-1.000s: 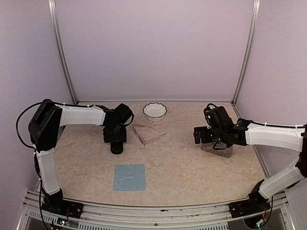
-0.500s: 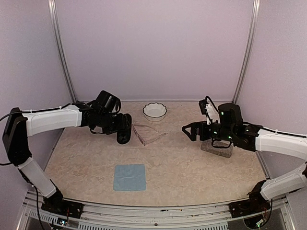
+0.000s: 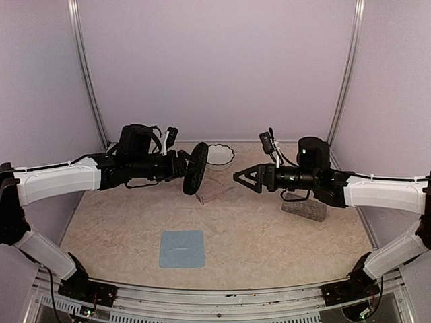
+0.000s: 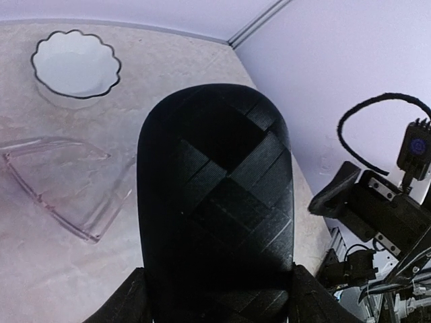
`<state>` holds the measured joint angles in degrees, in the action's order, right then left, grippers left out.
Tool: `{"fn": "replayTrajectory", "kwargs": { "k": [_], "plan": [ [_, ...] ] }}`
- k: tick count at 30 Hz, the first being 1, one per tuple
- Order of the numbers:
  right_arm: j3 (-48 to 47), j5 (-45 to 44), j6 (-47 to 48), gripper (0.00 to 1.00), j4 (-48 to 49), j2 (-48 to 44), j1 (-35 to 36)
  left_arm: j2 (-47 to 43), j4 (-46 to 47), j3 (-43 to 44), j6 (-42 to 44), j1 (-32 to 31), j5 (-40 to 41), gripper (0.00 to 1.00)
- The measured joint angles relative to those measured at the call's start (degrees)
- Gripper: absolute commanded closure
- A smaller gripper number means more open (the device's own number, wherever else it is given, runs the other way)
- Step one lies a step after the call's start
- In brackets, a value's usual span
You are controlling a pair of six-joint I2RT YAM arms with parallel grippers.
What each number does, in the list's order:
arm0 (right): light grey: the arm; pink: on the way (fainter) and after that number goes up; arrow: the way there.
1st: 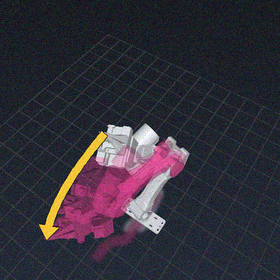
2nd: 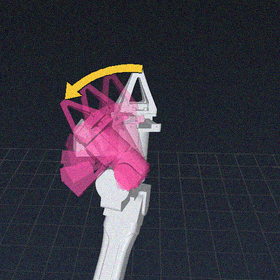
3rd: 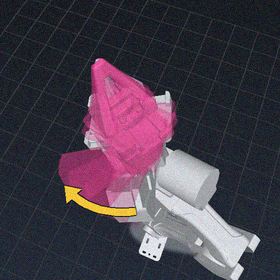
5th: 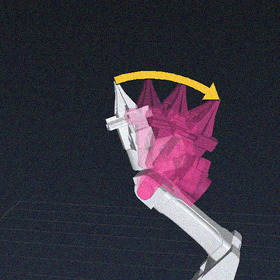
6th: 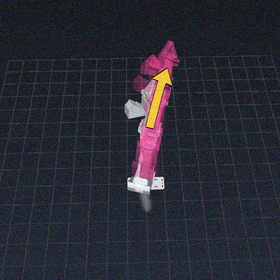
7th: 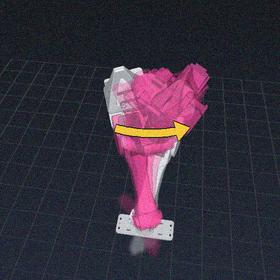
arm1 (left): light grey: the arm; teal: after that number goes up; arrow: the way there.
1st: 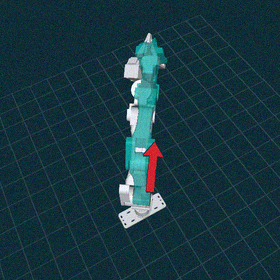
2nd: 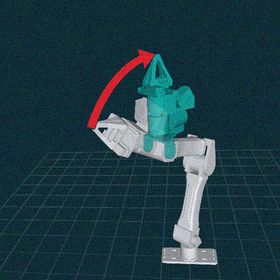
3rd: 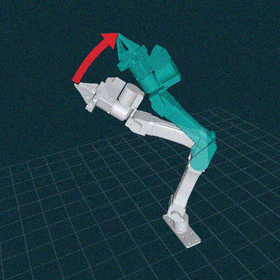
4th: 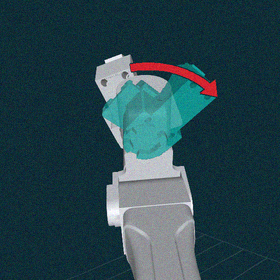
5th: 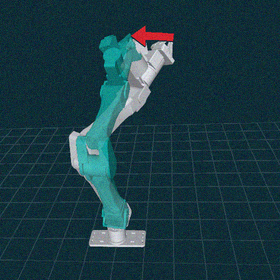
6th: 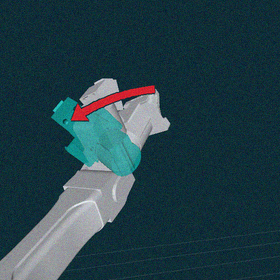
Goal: Organize the sunglasses
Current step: Open the sunglasses case.
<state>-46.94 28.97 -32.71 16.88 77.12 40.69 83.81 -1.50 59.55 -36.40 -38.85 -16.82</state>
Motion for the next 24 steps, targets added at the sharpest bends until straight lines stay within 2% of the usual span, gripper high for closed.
{"fn": "replayTrajectory", "kwargs": {
  "k": [10,24],
  "plan": [
    [-7.02,3.87,-5.86,0.04,5.81,8.11,4.15,-0.42,7.1,-0.07,-0.61,-3.48,-2.49,1.0],
    [-8.72,3.34,-9.33,0.05,7.72,11.39,4.87,-0.72,11.45,-0.15,-1.11,-6.19,-4.42,1.0]
  ]
}}
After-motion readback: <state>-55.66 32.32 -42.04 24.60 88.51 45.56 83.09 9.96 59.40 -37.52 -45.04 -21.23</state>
